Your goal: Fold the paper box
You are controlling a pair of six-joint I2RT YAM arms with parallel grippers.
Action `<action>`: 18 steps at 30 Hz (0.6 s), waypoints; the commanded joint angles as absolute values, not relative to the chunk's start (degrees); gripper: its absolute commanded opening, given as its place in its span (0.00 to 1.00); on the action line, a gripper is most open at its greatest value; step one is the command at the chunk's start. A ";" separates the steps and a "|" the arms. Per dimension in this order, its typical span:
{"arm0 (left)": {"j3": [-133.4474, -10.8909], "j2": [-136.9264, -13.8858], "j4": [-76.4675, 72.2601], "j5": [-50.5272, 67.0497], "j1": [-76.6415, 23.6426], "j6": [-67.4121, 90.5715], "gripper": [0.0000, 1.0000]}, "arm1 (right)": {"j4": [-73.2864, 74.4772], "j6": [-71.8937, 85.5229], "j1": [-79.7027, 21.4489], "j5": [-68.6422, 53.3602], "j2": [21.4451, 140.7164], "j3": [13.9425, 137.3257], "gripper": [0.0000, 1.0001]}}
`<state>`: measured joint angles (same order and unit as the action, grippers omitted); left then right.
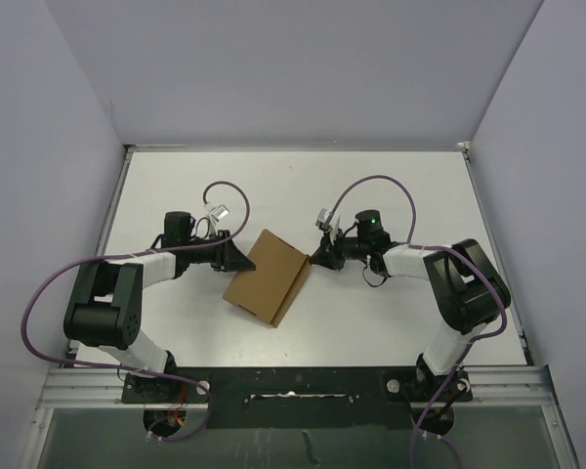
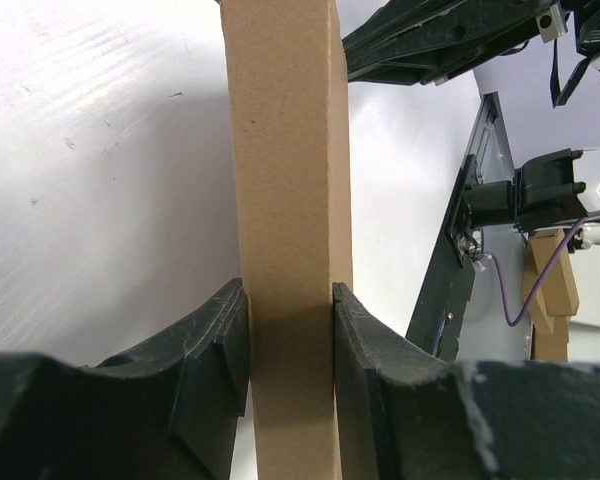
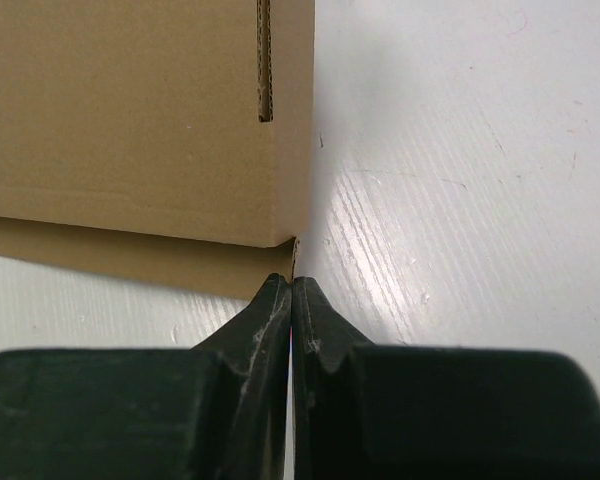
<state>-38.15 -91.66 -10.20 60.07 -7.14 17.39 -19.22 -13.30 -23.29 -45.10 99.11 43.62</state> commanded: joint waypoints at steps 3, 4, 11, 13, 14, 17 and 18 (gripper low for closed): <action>-38.41 -89.08 -15.85 57.02 -5.64 15.50 0.00 | -20.13 -15.83 -22.85 -46.24 97.37 42.65 0.00; -38.41 -89.12 -15.97 57.18 -5.58 15.62 0.00 | -20.15 -16.20 -23.08 -46.25 97.19 42.51 0.00; -38.50 -89.34 -16.51 57.67 -5.10 16.39 0.00 | -21.14 -18.64 -24.06 -46.98 96.10 41.29 0.00; -38.54 -89.51 -16.53 57.80 -5.10 16.50 0.00 | -21.50 -19.18 -24.36 -46.88 95.66 40.90 0.00; -38.56 -89.60 -16.52 57.83 -5.10 16.55 0.00 | -21.63 -19.43 -24.42 -46.79 95.49 40.75 0.00; -38.58 -89.74 -16.55 57.85 -4.94 16.67 0.00 | -21.90 -20.03 -24.81 -46.66 95.28 40.44 0.00; -38.54 -89.74 -16.48 57.83 -4.88 16.70 0.00 | -21.85 -20.04 -24.83 -46.65 95.32 40.49 0.00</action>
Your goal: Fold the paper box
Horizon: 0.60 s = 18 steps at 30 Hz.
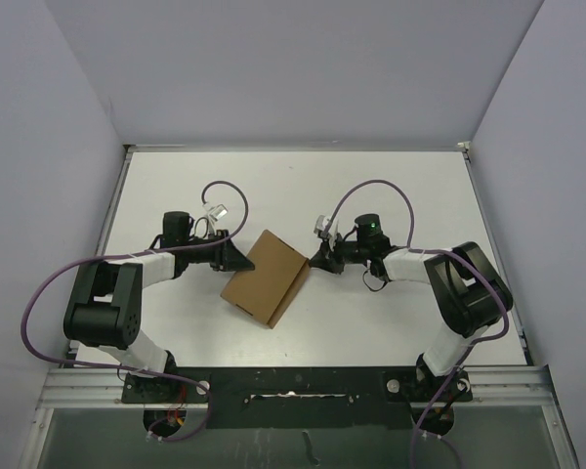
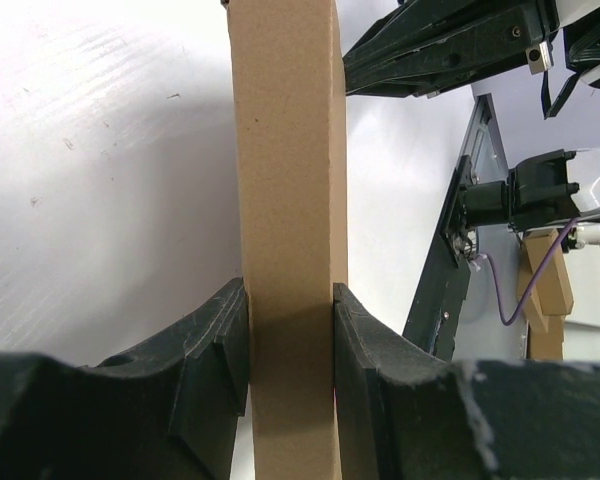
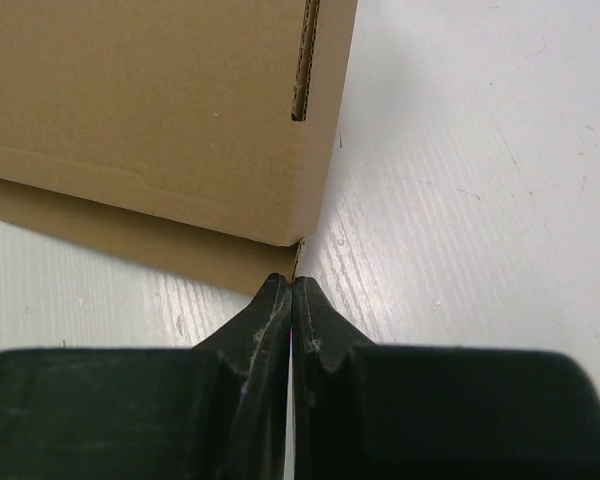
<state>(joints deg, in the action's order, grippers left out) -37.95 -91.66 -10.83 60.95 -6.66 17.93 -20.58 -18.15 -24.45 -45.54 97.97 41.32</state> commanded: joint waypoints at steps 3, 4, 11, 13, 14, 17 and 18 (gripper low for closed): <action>-38.66 -89.76 -16.44 57.83 -4.66 16.77 0.00 | -21.72 -20.45 -24.75 -46.71 95.36 40.43 0.00; -38.67 -89.89 -16.36 57.83 -4.59 16.85 0.00 | -21.75 -20.55 -24.84 -46.75 95.42 40.36 0.00; -38.85 -90.42 -16.44 57.96 -4.14 17.48 0.00 | -21.73 -21.53 -25.34 -46.75 95.28 40.12 0.00; -38.89 -90.50 -16.63 58.09 -4.09 17.65 0.00 | -21.73 -21.86 -25.74 -46.57 95.27 40.08 0.00; -38.90 -90.44 -16.80 58.20 -4.05 17.71 0.00 | -21.66 -22.21 -25.96 -46.47 95.15 40.00 0.00; -38.76 -90.59 -17.05 58.35 -3.89 17.99 0.00 | -21.68 -22.79 -26.42 -46.13 95.01 39.86 0.00; -38.77 -90.61 -17.12 58.44 -3.87 18.01 0.00 | -21.68 -22.89 -26.46 -46.10 95.01 39.82 0.00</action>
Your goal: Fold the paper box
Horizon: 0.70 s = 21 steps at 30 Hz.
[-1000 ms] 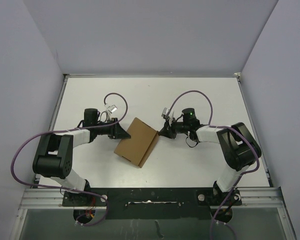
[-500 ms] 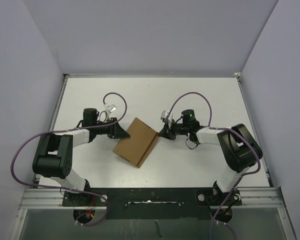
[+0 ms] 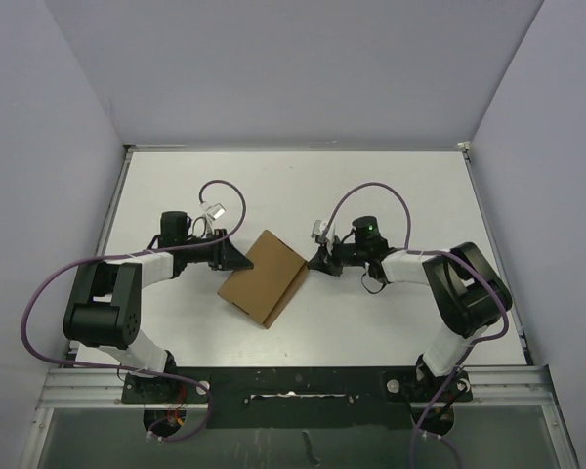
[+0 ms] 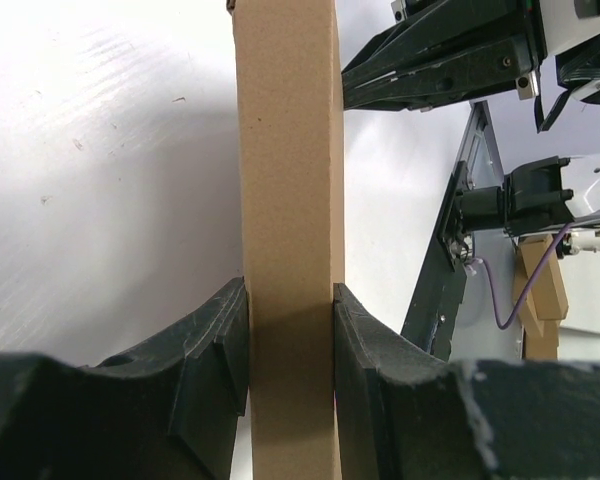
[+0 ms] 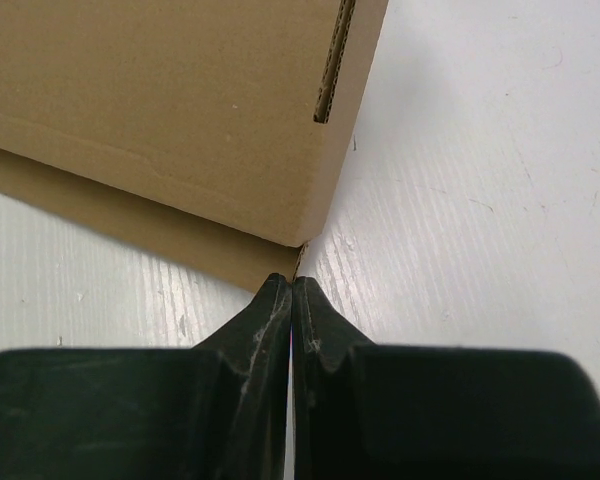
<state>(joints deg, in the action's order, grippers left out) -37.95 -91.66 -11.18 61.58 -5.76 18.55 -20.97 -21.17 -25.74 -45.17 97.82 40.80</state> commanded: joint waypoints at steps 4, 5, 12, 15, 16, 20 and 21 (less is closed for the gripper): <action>-38.76 -90.77 -17.31 58.68 -3.78 18.17 0.00 | -21.81 -23.33 -26.67 -45.98 94.84 39.68 0.00; -38.80 -90.83 -17.38 58.71 -3.78 18.19 0.00 | -21.86 -23.44 -26.76 -45.95 94.71 39.60 0.00; -38.89 -91.20 -17.49 59.28 -3.69 18.28 0.00 | -22.01 -24.16 -27.21 -45.49 94.23 39.31 0.00; -39.06 -91.68 -17.32 59.73 -3.69 18.28 0.00 | -21.91 -24.50 -27.39 -45.24 93.97 39.37 0.00; -39.11 -91.76 -17.32 60.07 -3.69 18.28 0.00 | -21.84 -24.64 -27.48 -45.14 93.91 39.42 0.00; -39.39 -92.18 -16.39 60.47 -3.84 17.82 0.00 | -21.09 -25.14 -27.91 -44.66 93.89 39.83 0.00; -39.64 -92.33 -15.68 60.45 -3.94 17.39 0.00 | -20.24 -25.40 -28.04 -44.23 93.80 40.15 0.00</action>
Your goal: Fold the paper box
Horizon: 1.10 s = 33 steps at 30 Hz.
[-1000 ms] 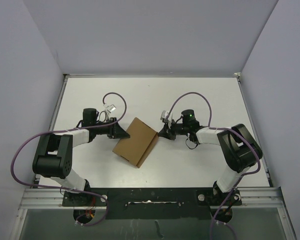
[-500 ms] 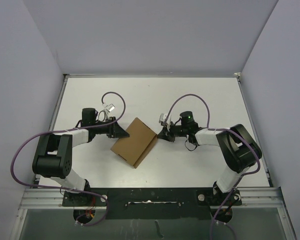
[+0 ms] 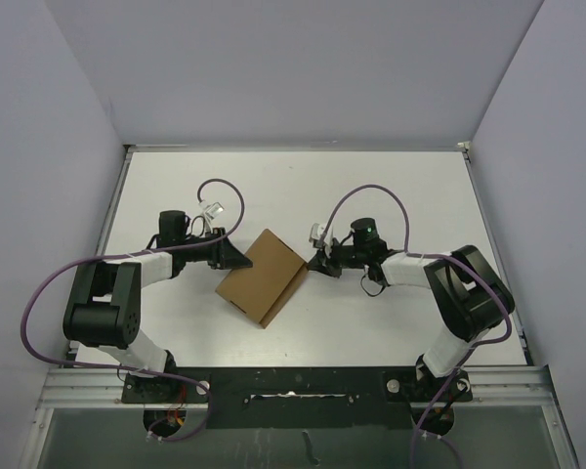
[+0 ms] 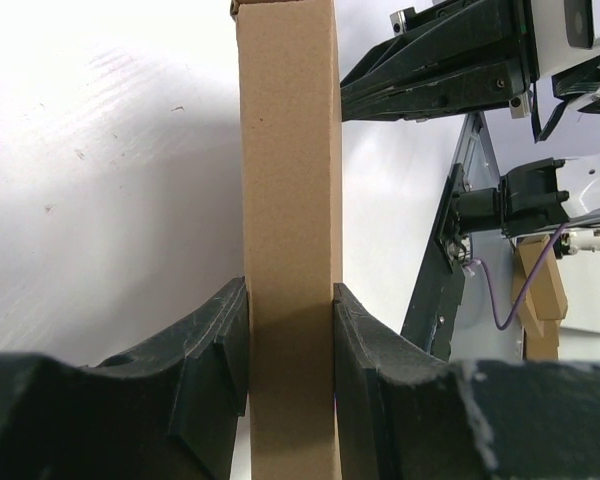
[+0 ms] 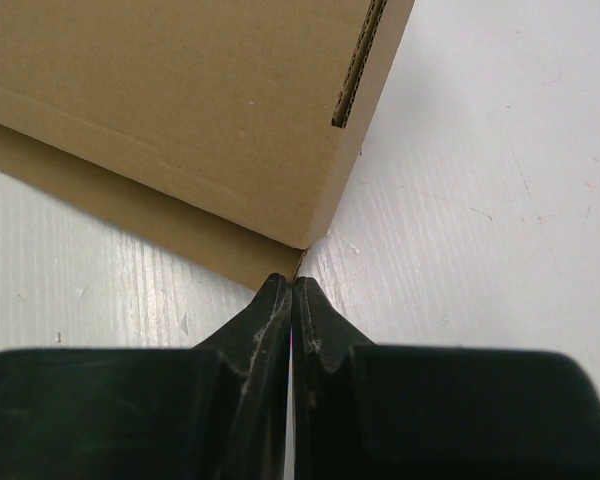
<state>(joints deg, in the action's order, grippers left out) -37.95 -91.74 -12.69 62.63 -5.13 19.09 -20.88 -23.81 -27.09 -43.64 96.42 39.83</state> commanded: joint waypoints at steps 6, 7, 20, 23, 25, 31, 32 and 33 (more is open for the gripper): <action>-40.78 -92.83 -11.63 60.34 -5.10 14.71 0.00 | -17.66 -26.68 -28.94 -42.98 93.19 41.40 0.00; -41.00 -92.92 -10.84 60.30 -5.38 14.11 0.00 | -17.20 -26.92 -29.12 -42.78 93.17 41.64 0.00; -43.05 -92.15 -3.55 60.89 -6.88 8.45 0.00 | -12.44 -23.91 -27.33 -42.10 94.14 45.26 0.00; -43.32 -91.81 -2.11 60.67 -7.45 7.43 0.00 | -11.45 -23.34 -27.03 -41.85 94.86 45.99 0.00; -43.66 -91.48 -0.86 60.32 -8.00 6.48 0.00 | -11.01 -23.21 -27.06 -41.84 95.10 46.33 0.00; -44.63 -90.49 1.60 59.51 -8.65 5.27 0.00 | -9.38 -22.93 -27.06 -40.21 95.88 47.57 0.00; -44.73 -90.57 2.75 59.04 -8.87 4.82 0.00 | -9.32 -22.98 -27.05 -39.77 95.82 47.69 0.00; -46.35 -90.68 4.28 58.88 -9.10 4.21 0.00 | -9.21 -23.02 -27.07 -39.39 95.80 47.76 0.01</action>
